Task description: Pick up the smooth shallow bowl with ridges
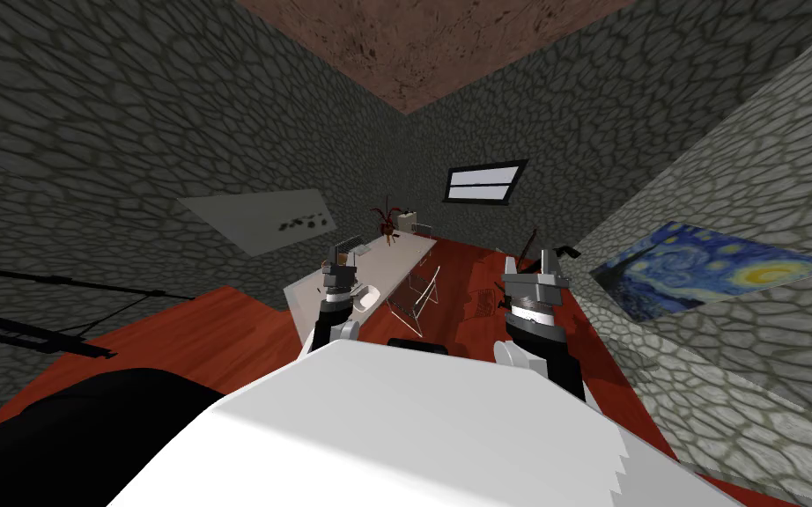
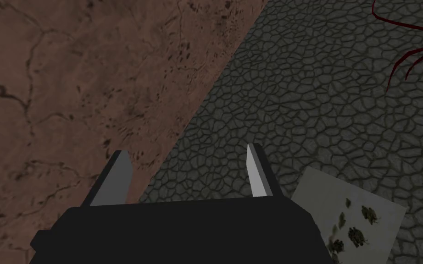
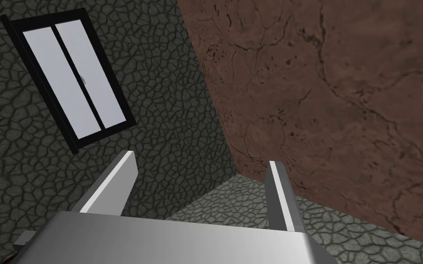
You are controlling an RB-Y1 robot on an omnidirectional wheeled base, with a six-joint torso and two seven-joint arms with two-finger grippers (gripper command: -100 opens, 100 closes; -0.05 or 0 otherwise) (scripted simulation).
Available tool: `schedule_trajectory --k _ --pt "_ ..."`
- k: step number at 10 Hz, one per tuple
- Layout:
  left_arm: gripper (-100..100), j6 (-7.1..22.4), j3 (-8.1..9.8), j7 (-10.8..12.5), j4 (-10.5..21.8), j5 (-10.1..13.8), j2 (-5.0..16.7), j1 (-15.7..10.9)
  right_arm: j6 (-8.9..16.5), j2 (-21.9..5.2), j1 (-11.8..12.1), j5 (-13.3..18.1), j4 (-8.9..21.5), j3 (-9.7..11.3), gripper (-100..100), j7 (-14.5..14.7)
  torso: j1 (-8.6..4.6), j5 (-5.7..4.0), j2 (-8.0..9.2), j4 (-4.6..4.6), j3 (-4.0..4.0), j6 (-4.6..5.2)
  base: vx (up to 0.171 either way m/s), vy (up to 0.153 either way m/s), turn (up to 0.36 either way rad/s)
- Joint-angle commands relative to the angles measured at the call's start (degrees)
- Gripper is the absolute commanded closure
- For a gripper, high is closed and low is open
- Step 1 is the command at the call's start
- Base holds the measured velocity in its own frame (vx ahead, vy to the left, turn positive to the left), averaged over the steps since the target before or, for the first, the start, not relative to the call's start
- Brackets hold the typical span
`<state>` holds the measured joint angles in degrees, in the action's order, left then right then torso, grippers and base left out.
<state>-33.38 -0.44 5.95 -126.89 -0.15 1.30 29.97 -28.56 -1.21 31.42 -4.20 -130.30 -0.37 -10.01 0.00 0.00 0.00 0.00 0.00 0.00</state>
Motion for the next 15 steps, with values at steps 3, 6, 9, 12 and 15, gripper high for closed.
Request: schedule_trajectory --k 3,6,9,12,15 --pt "-100 -0.2 0.46 2.4 3.7 -0.9 2.7 0.7 0.0 0.0 0.0 0.0 0.0 0.0 0 0.0 0.16 0.04 0.07 0.01 0.04 0.01 -0.018 0.036 -0.083" --pt "-100 -0.5 1.3 5.8 9.1 -2.3 5.3 1.5 0.0 0.0 0.0 0.0 0.0 0.0 0 0.0 0.36 0.08 0.12 0.03 0.07 0.01 -0.03 0.076 -0.141" --pt "-100 -0.7 2.0 8.9 14.3 -3.7 7.5 2.1 0.0 0.0 0.0 0.0 0.0 0.0 0 0.0 0.27 0.07 0.14 0.03 0.08 0.0 -0.036 0.062 -0.114" --pt "-100 -0.7 2.21 10.0 16.7 -4.3 8.3 2.3 0.0 0.0 0.0 0.0 0.0 0.0 0 0.0 0.18 0.04 0.03 0.01 0.02 0.01 -0.011 0.037 -0.067" --pt "-100 -0.7 2.59 12.3 21.1 -5.4 9.9 2.5 0.0 0.0 0.0 0.0 0.0 0.0 0 0.0 0.22 0.05 0.0 0.0 0.0 0.01 -0.006 0.048 -0.112"
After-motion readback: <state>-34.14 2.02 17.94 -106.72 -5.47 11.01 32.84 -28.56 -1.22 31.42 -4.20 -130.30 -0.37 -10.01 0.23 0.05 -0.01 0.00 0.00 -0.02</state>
